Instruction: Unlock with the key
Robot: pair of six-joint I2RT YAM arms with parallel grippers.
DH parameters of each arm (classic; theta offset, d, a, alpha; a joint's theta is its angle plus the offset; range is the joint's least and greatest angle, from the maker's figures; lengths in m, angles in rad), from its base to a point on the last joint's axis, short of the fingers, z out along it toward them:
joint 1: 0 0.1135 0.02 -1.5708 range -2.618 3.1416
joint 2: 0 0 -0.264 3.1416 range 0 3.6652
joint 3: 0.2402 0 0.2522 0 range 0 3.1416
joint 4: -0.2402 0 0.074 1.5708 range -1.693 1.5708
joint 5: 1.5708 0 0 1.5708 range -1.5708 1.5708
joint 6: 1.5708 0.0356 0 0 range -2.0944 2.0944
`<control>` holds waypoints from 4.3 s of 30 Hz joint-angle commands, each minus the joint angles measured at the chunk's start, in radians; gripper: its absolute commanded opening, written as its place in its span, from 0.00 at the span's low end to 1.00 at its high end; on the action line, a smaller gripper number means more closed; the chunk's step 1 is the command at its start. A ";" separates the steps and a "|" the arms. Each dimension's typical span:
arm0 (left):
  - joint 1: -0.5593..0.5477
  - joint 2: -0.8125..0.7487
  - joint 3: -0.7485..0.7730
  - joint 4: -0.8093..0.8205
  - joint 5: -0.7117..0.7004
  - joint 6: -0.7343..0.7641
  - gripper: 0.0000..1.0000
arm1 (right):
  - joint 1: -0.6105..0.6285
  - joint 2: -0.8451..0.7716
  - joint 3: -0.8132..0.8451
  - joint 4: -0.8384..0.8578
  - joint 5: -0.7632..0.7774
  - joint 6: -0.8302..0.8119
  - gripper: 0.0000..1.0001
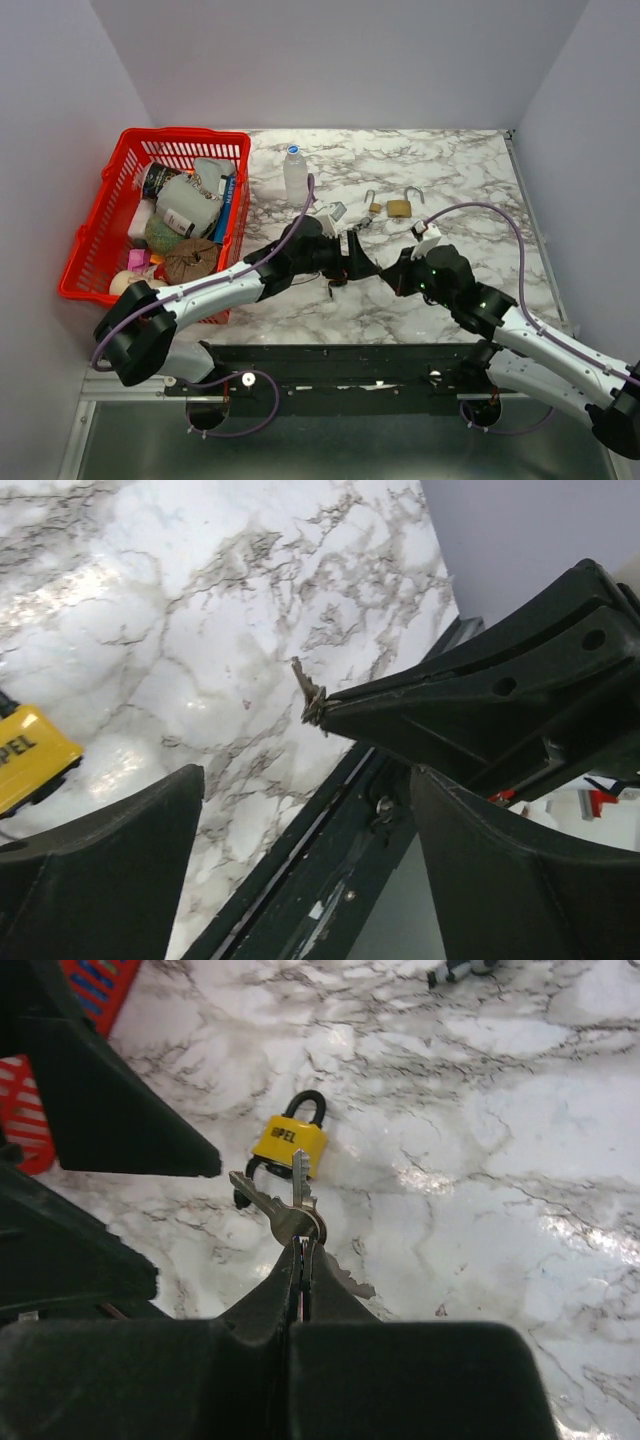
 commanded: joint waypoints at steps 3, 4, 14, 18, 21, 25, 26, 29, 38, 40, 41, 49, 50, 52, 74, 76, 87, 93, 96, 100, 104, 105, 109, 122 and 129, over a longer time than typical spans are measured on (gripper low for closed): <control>-0.027 0.065 0.046 0.080 -0.004 -0.036 0.69 | 0.008 -0.058 -0.027 0.071 -0.092 -0.042 0.01; -0.027 0.066 0.050 0.081 -0.007 -0.038 0.59 | 0.008 -0.060 -0.028 0.071 -0.092 -0.044 0.01; -0.036 0.097 0.069 0.058 -0.027 -0.027 0.37 | 0.006 -0.052 -0.033 0.071 -0.126 -0.061 0.01; -0.038 0.105 0.074 0.061 -0.025 -0.027 0.18 | 0.006 -0.046 -0.034 0.072 -0.137 -0.073 0.01; -0.038 0.108 0.074 0.063 -0.028 -0.024 0.09 | 0.006 -0.041 -0.036 0.074 -0.148 -0.090 0.01; -0.038 0.111 0.077 0.037 -0.038 -0.021 0.00 | 0.006 -0.034 -0.036 0.064 -0.142 -0.104 0.01; -0.038 0.106 0.079 0.029 -0.042 -0.018 0.00 | 0.006 -0.034 -0.034 0.060 -0.135 -0.107 0.03; -0.038 0.105 0.094 -0.035 -0.073 -0.010 0.00 | 0.008 -0.046 -0.030 0.044 -0.125 -0.134 0.23; -0.035 0.145 0.174 -0.196 -0.079 -0.010 0.00 | 0.089 0.015 0.028 0.012 0.019 -0.282 0.51; -0.032 0.151 0.175 -0.198 -0.068 -0.024 0.00 | 0.117 0.052 0.042 0.003 0.090 -0.299 0.52; -0.030 0.155 0.177 -0.199 -0.064 -0.028 0.00 | 0.147 0.063 0.052 0.003 0.113 -0.302 0.52; -0.026 0.160 0.175 -0.202 -0.045 -0.047 0.00 | 0.238 0.182 0.088 0.024 0.329 -0.319 0.51; -0.026 0.160 0.175 -0.201 -0.044 -0.050 0.00 | 0.250 0.213 0.098 0.020 0.335 -0.319 0.51; -0.026 0.158 0.175 -0.201 -0.044 -0.055 0.00 | 0.270 0.241 0.111 0.037 0.358 -0.334 0.50; -0.024 0.142 0.140 -0.150 0.037 -0.081 0.00 | 0.324 0.436 0.173 0.124 0.587 -0.274 0.04; -0.018 0.143 0.140 -0.146 0.042 -0.078 0.00 | 0.324 0.445 0.177 0.120 0.578 -0.274 0.01; 0.043 0.111 0.132 -0.115 0.059 -0.053 0.25 | 0.324 0.384 0.108 0.117 0.469 -0.224 0.01; 0.072 0.097 0.129 -0.135 0.047 0.014 0.44 | 0.324 0.321 0.076 0.132 0.363 -0.219 0.01; 0.092 0.073 0.113 -0.166 0.004 0.054 0.52 | 0.322 0.279 0.070 0.132 0.291 -0.216 0.01; 0.100 0.002 0.047 -0.111 -0.036 0.143 0.66 | 0.299 0.220 0.064 0.109 0.195 -0.201 0.01; 0.100 -0.143 -0.097 0.017 -0.056 0.218 0.84 | 0.220 0.147 0.052 0.100 0.002 -0.158 0.01; 0.099 -0.170 -0.125 0.053 -0.032 0.237 0.86 | 0.207 0.134 0.050 0.094 -0.023 -0.144 0.01; 0.085 -0.305 -0.269 0.280 0.014 0.281 0.94 | 0.157 0.066 0.064 0.072 -0.129 -0.061 0.01; -0.118 -0.368 -0.274 0.249 -0.096 0.564 0.95 | 0.100 0.008 0.141 0.037 -0.323 0.071 0.01; -0.151 -0.342 -0.245 0.197 -0.117 0.576 0.73 | 0.086 -0.009 0.136 0.032 -0.338 0.086 0.01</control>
